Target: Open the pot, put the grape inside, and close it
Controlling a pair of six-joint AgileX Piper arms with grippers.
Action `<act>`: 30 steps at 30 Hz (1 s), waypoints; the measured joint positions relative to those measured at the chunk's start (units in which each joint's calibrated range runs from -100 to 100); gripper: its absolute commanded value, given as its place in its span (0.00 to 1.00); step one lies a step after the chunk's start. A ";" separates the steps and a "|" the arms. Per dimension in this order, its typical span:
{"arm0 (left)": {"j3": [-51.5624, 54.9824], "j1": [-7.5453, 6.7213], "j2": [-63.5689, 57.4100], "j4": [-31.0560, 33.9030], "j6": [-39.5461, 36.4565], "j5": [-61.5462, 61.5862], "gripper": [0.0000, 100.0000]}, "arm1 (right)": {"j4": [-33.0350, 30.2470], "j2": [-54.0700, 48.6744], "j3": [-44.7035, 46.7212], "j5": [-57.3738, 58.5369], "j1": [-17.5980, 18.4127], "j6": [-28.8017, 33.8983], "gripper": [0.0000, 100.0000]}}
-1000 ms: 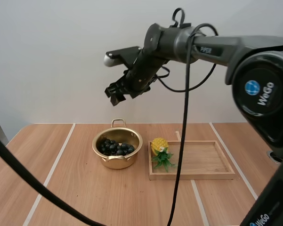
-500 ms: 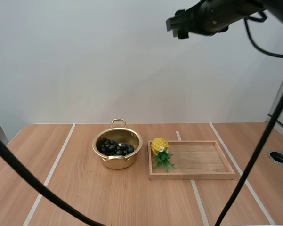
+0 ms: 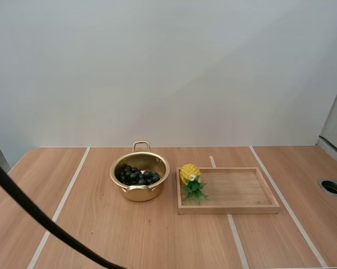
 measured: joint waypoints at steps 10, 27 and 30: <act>3.84 0.00 4.14 0.43 -0.60 22.10 0.00 | -1.80 -2.28 -3.17 -1.26 0.00 1.24 0.00; 50.98 2.85 7.81 -3.95 0.24 26.67 0.00 | -2.29 -2.28 -3.43 0.41 0.00 1.24 0.00; 58.45 3.41 7.96 -8.73 2.37 23.47 0.00 | -3.56 -2.28 -3.43 1.00 0.00 1.24 0.00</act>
